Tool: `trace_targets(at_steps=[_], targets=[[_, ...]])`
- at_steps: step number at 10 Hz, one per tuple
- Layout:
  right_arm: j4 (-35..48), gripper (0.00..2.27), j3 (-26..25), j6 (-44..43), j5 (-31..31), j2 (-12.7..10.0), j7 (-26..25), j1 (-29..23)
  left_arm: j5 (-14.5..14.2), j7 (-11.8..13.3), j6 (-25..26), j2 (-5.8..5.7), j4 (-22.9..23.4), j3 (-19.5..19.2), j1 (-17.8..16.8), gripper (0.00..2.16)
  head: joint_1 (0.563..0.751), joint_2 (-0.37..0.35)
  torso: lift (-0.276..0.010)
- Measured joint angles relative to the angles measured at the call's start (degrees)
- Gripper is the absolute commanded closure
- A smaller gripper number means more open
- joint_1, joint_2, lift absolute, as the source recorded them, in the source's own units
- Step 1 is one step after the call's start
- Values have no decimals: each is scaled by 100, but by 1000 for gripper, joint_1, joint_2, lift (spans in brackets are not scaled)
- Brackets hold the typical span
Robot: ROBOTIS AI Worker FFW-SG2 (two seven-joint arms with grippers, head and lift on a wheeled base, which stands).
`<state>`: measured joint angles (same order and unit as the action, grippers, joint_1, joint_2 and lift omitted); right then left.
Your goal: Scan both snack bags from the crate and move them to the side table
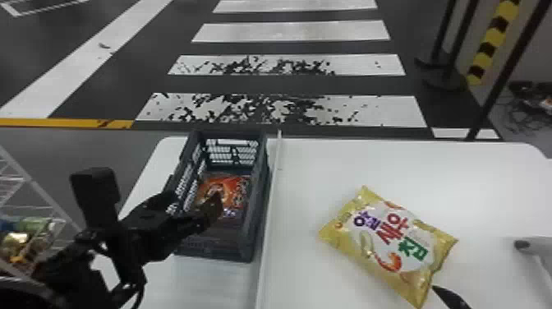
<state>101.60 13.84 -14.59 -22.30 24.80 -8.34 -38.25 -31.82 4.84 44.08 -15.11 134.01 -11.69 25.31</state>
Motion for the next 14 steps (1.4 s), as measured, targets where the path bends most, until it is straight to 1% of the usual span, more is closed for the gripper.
trace_targets(at_steps=[3,4,6,8,10,12,14], targets=[[1,137,539,1084,-892,353,-790,76,-124,83,0,-35,-2,-10,9,22,695,95,-95],[15,137,675,1333,-1050,478,-999,105,-172,111,0,-43,6,-17,17,22,695,78,-95],[141,137,752,1758,-1103,574,-1154,118,-207,124,0,-45,18,-25,34,22,695,55,-95],[331,130,905,2600,-1140,654,-1425,189,-218,151,0,-44,-4,-26,44,22,695,24,-95],[443,130,1043,3209,-1153,740,-1478,346,-220,158,0,-36,-18,-26,52,22,695,-6,-95],[526,130,1193,3513,-1154,836,-1468,510,-220,157,0,-30,-23,-26,52,22,695,-10,-95],[659,140,1356,3812,-1154,854,-1469,637,-220,157,-14,-28,-33,-35,45,22,695,-1,-95]])
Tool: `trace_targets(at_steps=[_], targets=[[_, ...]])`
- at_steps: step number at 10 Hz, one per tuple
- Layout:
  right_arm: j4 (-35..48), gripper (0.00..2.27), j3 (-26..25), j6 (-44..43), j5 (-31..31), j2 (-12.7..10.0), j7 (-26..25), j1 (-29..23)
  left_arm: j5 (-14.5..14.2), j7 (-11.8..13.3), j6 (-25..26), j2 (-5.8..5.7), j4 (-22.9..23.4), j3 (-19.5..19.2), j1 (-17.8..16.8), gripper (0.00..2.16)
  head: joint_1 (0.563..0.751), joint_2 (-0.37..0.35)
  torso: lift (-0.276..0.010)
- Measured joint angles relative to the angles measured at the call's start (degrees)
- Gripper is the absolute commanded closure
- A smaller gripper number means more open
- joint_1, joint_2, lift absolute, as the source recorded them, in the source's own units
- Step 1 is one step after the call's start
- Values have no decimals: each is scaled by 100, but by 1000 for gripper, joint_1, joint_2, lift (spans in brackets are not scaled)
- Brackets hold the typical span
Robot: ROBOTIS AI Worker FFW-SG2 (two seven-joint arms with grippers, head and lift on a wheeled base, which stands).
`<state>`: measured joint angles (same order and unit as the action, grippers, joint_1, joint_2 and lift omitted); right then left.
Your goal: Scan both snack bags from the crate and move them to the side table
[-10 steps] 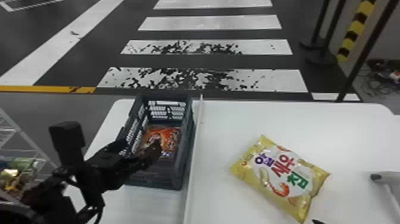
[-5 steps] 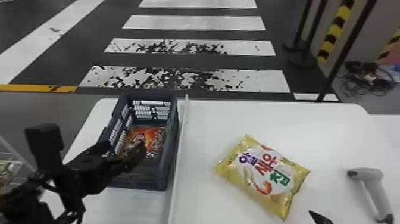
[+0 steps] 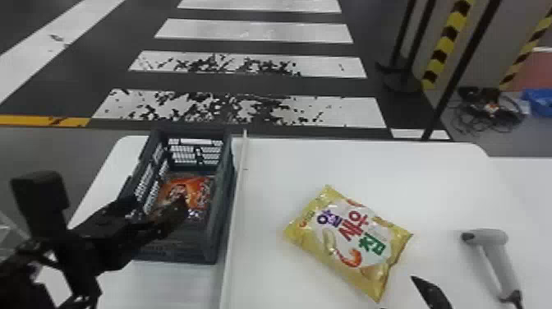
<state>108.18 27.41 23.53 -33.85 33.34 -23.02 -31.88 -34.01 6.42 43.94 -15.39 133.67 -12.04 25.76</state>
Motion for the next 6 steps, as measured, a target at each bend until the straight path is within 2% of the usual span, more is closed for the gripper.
trace_targets(at_steps=[4,6], targets=[[73,215,411,587,-1,32,0,392,0,9,-14,-2,-67,-11,-18,22,695,14,-95],[80,343,597,758,-7,14,0,517,-6,9,-21,-13,-76,-39,-18,22,695,31,-95]])
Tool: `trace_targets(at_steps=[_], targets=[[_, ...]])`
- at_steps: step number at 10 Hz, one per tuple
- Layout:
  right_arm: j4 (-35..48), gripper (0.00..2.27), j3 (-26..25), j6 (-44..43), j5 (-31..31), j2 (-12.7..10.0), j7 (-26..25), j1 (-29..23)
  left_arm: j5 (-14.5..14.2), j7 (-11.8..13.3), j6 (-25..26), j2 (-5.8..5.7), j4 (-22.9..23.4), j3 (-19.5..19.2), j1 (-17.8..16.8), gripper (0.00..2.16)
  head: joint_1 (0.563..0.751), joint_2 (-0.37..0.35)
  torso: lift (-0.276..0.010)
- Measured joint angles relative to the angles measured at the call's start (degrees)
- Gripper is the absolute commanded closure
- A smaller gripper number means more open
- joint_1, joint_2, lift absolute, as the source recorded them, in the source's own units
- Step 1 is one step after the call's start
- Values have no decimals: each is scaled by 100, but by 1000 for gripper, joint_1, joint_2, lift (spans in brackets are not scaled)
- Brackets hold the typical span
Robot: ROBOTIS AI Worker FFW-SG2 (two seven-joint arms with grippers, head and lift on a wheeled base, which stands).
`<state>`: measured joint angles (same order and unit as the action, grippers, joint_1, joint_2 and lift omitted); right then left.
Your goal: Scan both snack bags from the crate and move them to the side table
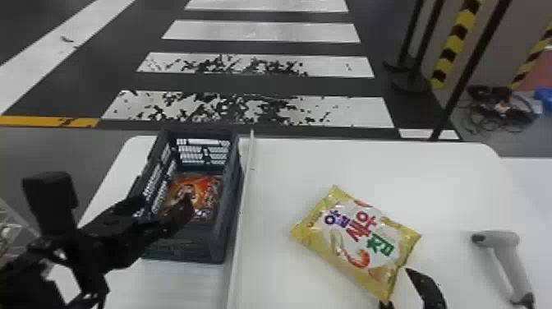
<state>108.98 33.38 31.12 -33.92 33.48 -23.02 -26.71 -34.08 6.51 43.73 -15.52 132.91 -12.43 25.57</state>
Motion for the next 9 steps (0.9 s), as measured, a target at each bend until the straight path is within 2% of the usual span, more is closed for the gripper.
trace_targets(at_steps=[2,4,6,7,9], targets=[[27,640,255,304,-19,-23,0,132,-16,45,-16,11,-68,-5,-7,22,695,43,-95],[106,674,496,668,-85,-65,-25,235,-34,93,-38,35,-140,-3,-28,22,695,53,-95],[170,1548,659,867,-169,-92,-88,302,-37,105,-74,56,-201,11,-45,22,695,64,-95],[172,1794,682,924,-183,-105,-97,316,-37,111,-85,58,-227,12,-49,22,695,65,-95],[163,2044,675,945,-204,-103,-98,324,-37,129,-99,59,-301,4,-60,22,695,65,-95]])
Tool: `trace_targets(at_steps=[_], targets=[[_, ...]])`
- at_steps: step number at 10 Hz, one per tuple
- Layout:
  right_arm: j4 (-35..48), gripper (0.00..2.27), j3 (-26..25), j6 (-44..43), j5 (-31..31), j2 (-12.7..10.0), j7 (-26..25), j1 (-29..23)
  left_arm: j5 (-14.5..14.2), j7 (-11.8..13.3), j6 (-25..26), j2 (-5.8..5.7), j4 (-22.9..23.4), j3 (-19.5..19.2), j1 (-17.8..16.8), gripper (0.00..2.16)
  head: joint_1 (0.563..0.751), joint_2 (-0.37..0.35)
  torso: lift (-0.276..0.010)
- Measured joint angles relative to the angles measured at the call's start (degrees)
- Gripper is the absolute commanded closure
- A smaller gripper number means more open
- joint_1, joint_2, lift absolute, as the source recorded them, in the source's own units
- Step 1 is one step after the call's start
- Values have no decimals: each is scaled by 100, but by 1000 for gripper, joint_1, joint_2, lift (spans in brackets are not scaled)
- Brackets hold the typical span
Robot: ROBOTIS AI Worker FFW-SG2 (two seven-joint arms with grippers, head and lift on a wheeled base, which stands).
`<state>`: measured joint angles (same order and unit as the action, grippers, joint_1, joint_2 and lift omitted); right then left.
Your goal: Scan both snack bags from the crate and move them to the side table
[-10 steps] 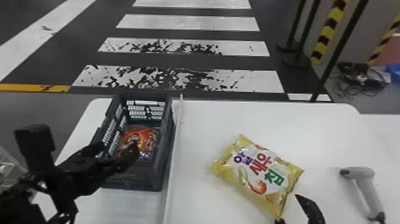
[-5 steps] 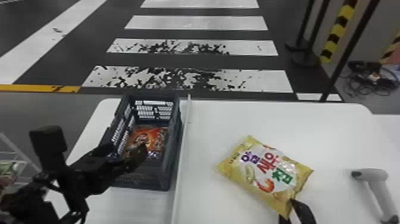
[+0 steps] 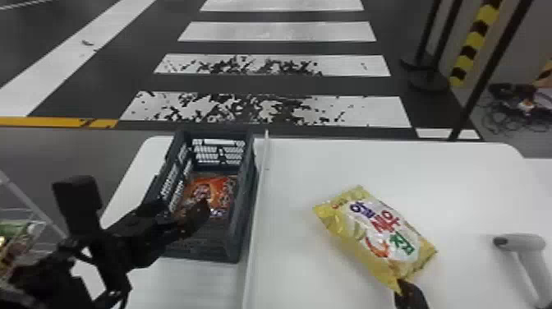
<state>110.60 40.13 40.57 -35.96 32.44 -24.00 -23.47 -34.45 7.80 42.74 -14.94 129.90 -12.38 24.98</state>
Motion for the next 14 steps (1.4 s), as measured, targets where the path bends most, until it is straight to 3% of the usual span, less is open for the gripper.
trace_targets(at_steps=[3,5,8,11,14], targets=[[242,2044,-173,-210,237,37,142,-75,7,11,-22,17,-115,16,-38,22,695,76,-95],[1136,2044,-724,106,1017,-90,670,-201,9,11,-24,26,-134,12,-67,22,695,80,-95],[2524,2044,-1726,1359,2401,-711,1400,-116,9,15,-24,34,-144,35,-111,22,695,73,-95],[3338,2044,-2617,2134,3523,-1183,1647,-48,9,18,-24,18,-159,58,-148,22,695,62,-95],[3409,2044,-4296,2208,5949,-1843,2073,-130,9,18,-24,-17,-248,121,-211,22,695,61,-95]])
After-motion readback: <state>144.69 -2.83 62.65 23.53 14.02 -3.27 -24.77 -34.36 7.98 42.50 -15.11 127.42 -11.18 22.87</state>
